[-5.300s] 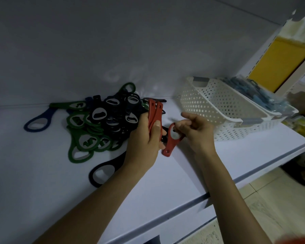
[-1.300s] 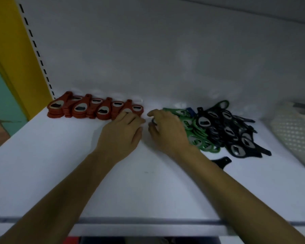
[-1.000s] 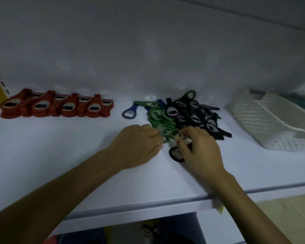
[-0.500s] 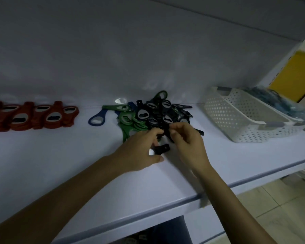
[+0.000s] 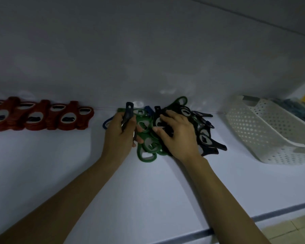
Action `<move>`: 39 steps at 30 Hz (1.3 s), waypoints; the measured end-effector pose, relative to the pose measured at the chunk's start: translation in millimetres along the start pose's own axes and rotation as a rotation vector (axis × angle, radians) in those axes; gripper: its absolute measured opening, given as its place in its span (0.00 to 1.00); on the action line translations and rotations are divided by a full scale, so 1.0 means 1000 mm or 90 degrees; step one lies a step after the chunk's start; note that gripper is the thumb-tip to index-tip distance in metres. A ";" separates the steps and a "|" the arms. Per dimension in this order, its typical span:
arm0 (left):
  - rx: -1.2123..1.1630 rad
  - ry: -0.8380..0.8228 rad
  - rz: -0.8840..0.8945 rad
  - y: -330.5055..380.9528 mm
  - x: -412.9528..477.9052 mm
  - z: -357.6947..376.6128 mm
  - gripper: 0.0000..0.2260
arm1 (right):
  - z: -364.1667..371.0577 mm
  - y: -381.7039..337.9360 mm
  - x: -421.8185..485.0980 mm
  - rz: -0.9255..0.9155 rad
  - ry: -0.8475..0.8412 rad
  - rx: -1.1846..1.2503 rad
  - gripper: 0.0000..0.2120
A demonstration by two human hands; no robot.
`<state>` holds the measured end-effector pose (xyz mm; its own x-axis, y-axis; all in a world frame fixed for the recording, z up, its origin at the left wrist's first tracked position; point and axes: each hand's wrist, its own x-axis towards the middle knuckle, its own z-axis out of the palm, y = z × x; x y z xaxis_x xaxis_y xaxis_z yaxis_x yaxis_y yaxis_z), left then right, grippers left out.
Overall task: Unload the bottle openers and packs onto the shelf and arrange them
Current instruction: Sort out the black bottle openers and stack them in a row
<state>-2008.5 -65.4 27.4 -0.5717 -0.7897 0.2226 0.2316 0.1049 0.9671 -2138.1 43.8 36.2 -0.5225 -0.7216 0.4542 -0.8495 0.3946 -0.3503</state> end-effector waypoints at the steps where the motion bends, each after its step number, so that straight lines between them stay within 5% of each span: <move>1: 0.006 -0.004 0.000 -0.001 0.001 0.001 0.06 | -0.001 0.002 -0.001 0.001 0.007 0.004 0.22; 6: 0.003 -0.025 -0.016 -0.003 0.002 0.004 0.07 | -0.005 0.003 0.000 0.019 0.027 0.004 0.16; 14: -0.001 -0.064 -0.016 -0.002 -0.002 0.006 0.05 | -0.011 -0.007 -0.004 0.002 0.307 0.153 0.13; 18: 0.008 -0.081 0.012 0.002 -0.005 0.007 0.14 | -0.001 -0.032 -0.013 -0.188 0.247 0.169 0.10; 21: -0.024 -0.041 0.003 0.001 -0.002 0.005 0.06 | 0.008 -0.044 -0.017 -0.301 0.179 0.159 0.09; 23: -0.009 -0.028 0.012 0.000 -0.001 0.005 0.10 | 0.010 -0.042 -0.017 -0.315 0.173 0.153 0.09; 28: -0.005 -0.043 0.008 -0.002 -0.001 0.005 0.11 | 0.002 -0.025 -0.010 -0.092 0.225 0.120 0.09; 32: 0.015 -0.050 0.023 0.000 -0.003 0.005 0.14 | -0.003 0.000 0.003 0.108 0.057 -0.029 0.22; 35: -0.001 -0.048 0.028 0.004 -0.003 0.005 0.13 | -0.003 0.005 0.003 0.149 0.034 -0.083 0.22; 39: -0.101 -0.023 -0.023 0.013 -0.002 0.003 0.07 | -0.004 -0.001 0.000 0.100 0.136 -0.045 0.11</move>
<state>-2006.5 -60.3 40.1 -0.6087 -0.7690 0.1954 0.3308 -0.0221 0.9434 -2137.6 46.2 39.6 -0.6456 -0.5146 0.5643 -0.7559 0.5360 -0.3759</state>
